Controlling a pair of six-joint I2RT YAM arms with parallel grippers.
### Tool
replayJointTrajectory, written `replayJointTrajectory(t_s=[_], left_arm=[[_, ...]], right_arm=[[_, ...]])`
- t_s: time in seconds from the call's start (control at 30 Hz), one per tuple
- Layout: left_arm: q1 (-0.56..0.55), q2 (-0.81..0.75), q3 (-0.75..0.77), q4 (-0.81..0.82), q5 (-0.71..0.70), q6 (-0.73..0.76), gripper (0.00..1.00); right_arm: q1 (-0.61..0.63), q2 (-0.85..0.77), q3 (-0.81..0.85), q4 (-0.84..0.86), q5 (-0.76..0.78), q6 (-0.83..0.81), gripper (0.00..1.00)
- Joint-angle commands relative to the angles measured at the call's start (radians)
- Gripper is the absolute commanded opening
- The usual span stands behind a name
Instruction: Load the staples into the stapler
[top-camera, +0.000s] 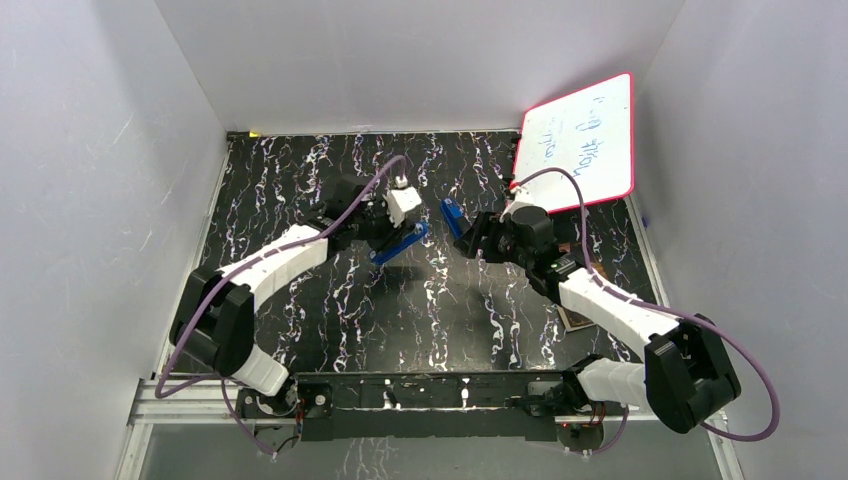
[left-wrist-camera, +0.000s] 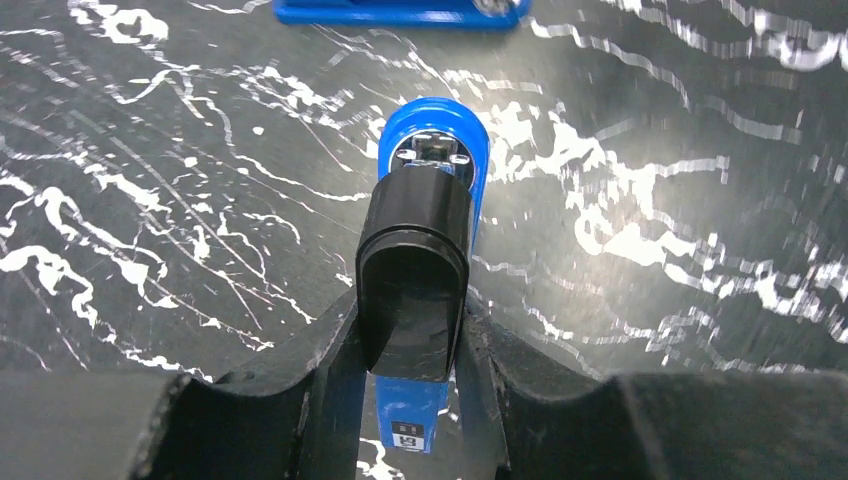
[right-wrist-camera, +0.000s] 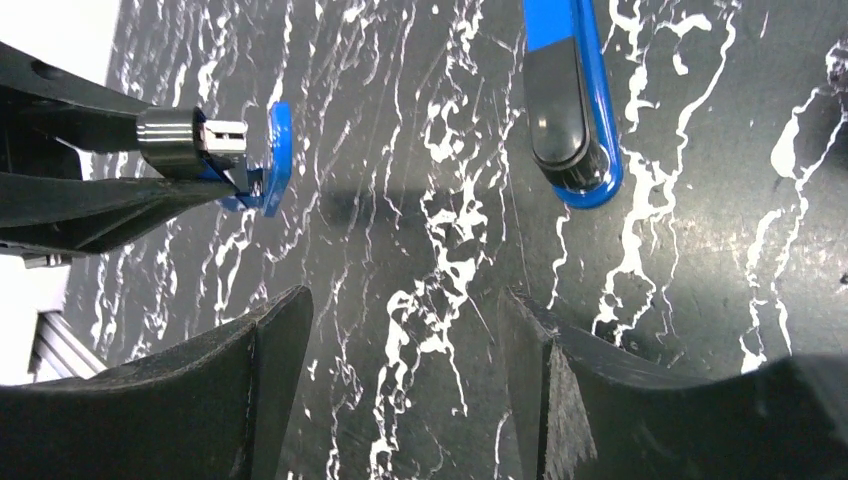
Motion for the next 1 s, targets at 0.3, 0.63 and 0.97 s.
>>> replayJointTrajectory(t_s=[0.3,0.63,0.97], left_arm=[[0.002,-0.203,-0.21,0.496,-0.015,-0.572,0.04],[-0.021,-0.227,-0.316,0.678,0.052,-0.699,0.0],[-0.065,-0.219,-0.33,0.724,0.076,-0.659,0.0]], right_arm=[[-0.006,-0.052,0.001,0.28,0.1,0.064,0.85],[-0.015,0.082,0.098,0.357,-0.052,0.06,0.77],[-0.001,0.2,0.167,0.333,-0.052,0.125,0.68]])
